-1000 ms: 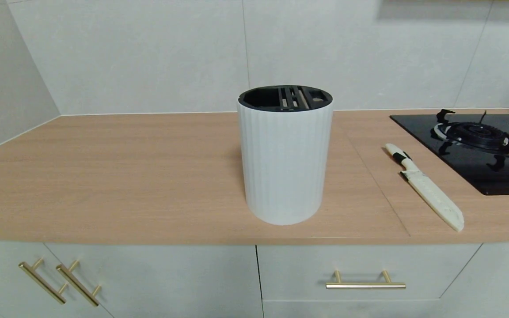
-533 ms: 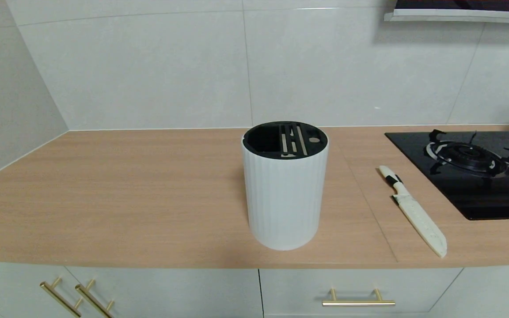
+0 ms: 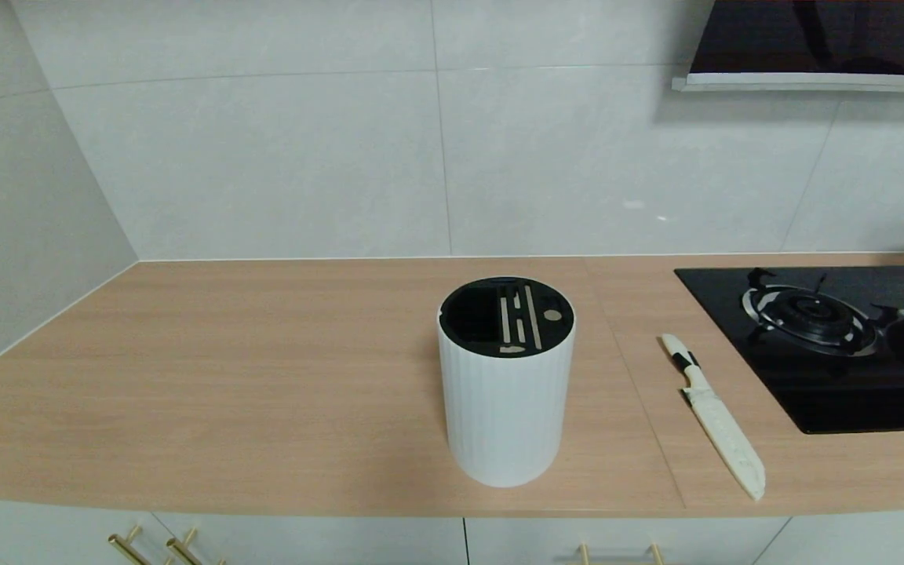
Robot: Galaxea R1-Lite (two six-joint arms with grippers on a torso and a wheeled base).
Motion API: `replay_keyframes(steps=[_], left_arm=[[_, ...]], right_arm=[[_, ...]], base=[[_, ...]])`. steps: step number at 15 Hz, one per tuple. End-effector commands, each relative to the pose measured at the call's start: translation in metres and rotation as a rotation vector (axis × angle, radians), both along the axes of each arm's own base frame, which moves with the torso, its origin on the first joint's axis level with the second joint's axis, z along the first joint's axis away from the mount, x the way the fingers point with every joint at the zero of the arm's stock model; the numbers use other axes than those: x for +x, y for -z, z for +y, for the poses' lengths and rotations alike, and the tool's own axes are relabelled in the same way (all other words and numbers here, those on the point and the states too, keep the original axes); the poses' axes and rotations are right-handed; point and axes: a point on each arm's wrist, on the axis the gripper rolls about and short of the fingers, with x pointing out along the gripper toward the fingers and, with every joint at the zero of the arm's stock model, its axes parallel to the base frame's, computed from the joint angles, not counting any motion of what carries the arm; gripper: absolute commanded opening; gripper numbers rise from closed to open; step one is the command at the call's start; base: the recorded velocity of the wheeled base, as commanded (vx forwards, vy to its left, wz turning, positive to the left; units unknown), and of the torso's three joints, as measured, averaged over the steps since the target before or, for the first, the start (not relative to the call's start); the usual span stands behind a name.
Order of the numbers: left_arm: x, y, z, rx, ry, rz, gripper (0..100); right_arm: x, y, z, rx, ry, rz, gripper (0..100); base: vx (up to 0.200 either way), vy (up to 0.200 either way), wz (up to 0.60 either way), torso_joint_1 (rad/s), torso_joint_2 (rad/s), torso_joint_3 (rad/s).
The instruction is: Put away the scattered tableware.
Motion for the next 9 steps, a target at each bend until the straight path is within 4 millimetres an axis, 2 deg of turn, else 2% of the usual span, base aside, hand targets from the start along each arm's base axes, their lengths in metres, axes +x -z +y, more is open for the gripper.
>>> replay_keyframes(steps=[1, 5, 9], left_arm=[[0.0000, 0.0000, 0.0000, 0.000, -0.002, 0.000, 100], [0.0000, 0.0000, 0.0000, 0.000, 0.000, 0.000, 100], [0.0000, 0.0000, 0.0000, 0.000, 0.000, 0.000, 100]], right_arm=[[0.0001, -0.0001, 0.0000, 0.000, -0.001, 0.000, 100], [0.0001, -0.0001, 0.0000, 0.000, -0.001, 0.000, 100], [0.0001, -0.0001, 0.0000, 0.000, -0.001, 0.000, 100]], base=[[0.000, 0.000, 0.00, 0.266, -0.57, -0.315], [0.000, 0.000, 0.00, 0.272, -0.60, -0.315], [0.000, 0.000, 0.00, 0.218, -0.44, -0.232]])
